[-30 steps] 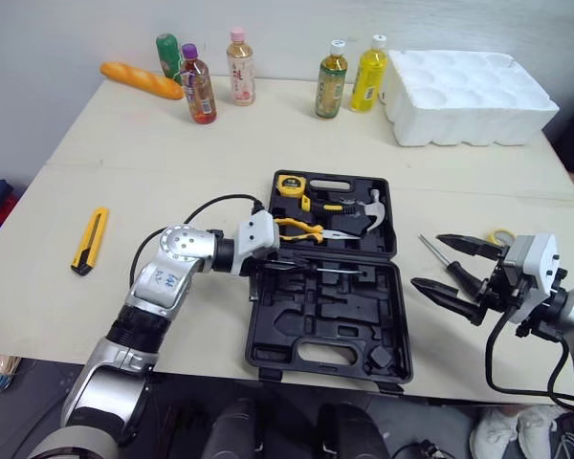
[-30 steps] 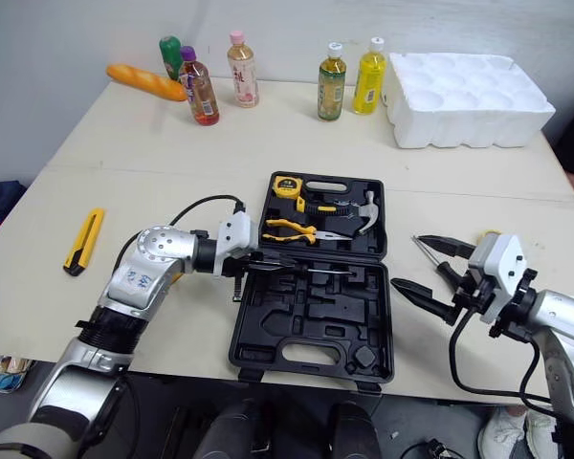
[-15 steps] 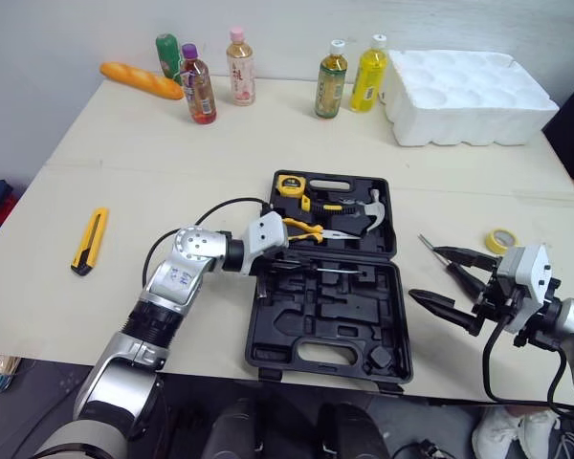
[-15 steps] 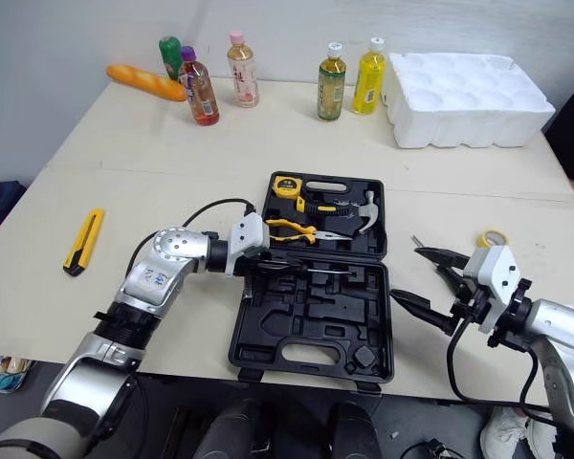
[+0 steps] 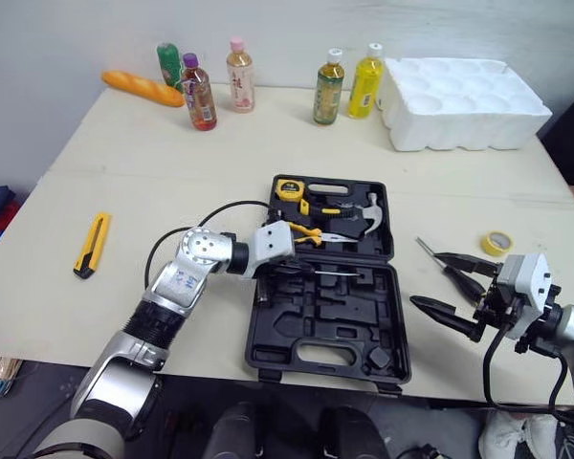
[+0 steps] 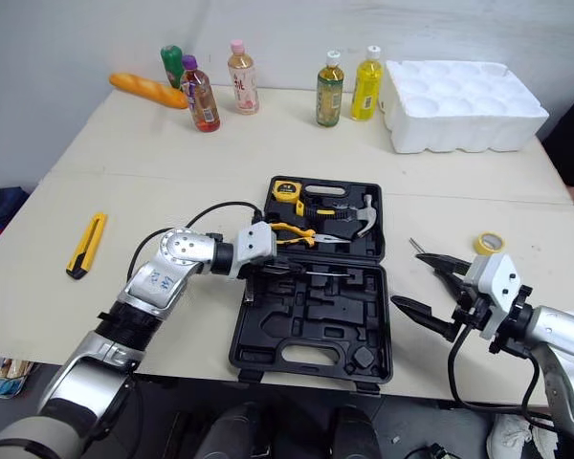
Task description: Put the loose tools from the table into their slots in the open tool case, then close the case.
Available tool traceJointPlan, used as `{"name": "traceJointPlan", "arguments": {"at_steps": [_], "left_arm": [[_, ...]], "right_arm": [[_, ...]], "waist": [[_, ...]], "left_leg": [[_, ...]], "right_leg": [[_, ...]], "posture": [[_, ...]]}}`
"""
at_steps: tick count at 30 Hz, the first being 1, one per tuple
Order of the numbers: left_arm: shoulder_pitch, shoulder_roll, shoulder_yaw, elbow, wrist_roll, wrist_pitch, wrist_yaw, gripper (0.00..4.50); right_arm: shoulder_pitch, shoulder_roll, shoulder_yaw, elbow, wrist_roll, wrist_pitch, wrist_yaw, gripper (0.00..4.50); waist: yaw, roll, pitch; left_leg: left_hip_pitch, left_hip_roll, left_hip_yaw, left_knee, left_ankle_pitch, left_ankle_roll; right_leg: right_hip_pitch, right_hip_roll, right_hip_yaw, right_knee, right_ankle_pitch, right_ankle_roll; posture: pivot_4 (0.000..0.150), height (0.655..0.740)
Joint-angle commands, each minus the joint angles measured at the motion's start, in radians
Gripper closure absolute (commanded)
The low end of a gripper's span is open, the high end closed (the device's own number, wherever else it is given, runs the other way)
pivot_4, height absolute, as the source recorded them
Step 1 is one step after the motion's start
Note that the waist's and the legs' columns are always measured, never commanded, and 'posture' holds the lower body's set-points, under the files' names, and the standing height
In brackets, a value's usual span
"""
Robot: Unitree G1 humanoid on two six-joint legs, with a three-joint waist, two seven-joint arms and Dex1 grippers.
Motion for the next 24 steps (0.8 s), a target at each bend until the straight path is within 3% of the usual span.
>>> {"name": "traceJointPlan", "arguments": {"at_steps": [1, 6, 15, 20, 24], "left_arm": [[0.075, 0.015, -0.105, 0.105, 0.103, 0.053, 0.004, 4.47], [0.088, 0.004, -0.141, 0.194, 0.153, 0.038, 0.052, 4.47], [0.109, -0.012, -0.119, 0.163, 0.115, 0.043, 0.083, 4.47], [0.084, 0.001, -0.082, 0.129, 0.103, -0.041, 0.092, 4.47], [0.065, 0.023, 0.007, 0.051, 0.007, -0.129, 0.048, 4.47]], "right_arm": [[0.006, 0.012, -0.007, -0.002, -0.002, -0.026, 0.002, 0.00], [0.000, 0.028, -0.003, 0.004, -0.007, -0.035, -0.007, 0.00], [-0.003, 0.046, 0.006, 0.008, -0.017, -0.039, -0.016, 0.00], [-0.002, 0.048, 0.003, 0.012, -0.019, -0.040, -0.017, 0.00], [0.004, 0.038, -0.007, 0.015, -0.022, -0.040, -0.012, 0.00]], "waist": [[0.000, 0.001, -0.007], [0.000, 0.009, -0.019], [0.001, 0.015, -0.039], [0.002, 0.016, -0.039], [0.000, 0.017, -0.033]], "left_leg": [[0.000, 0.000, 0.000, 0.000, 0.000, 0.000], [0.017, 0.002, 0.000, -0.001, -0.008, 0.001], [0.028, 0.006, 0.000, -0.001, -0.018, 0.000], [0.028, 0.006, 0.000, -0.001, -0.022, 0.004], [0.026, 0.007, 0.000, -0.001, -0.021, 0.004]], "right_leg": [[0.000, 0.000, 0.000, 0.000, 0.000, 0.000], [0.019, -0.002, 0.000, -0.008, 0.000, 0.000], [0.031, -0.002, 0.001, -0.015, -0.001, 0.000], [0.032, -0.002, 0.002, -0.017, -0.001, 0.000], [0.030, -0.002, 0.001, -0.019, -0.001, 0.000]], "posture": [[0.150, 0.7400], [0.150, 0.7400], [0.150, 0.7400], [0.150, 0.7400], [0.150, 0.7400]]}}
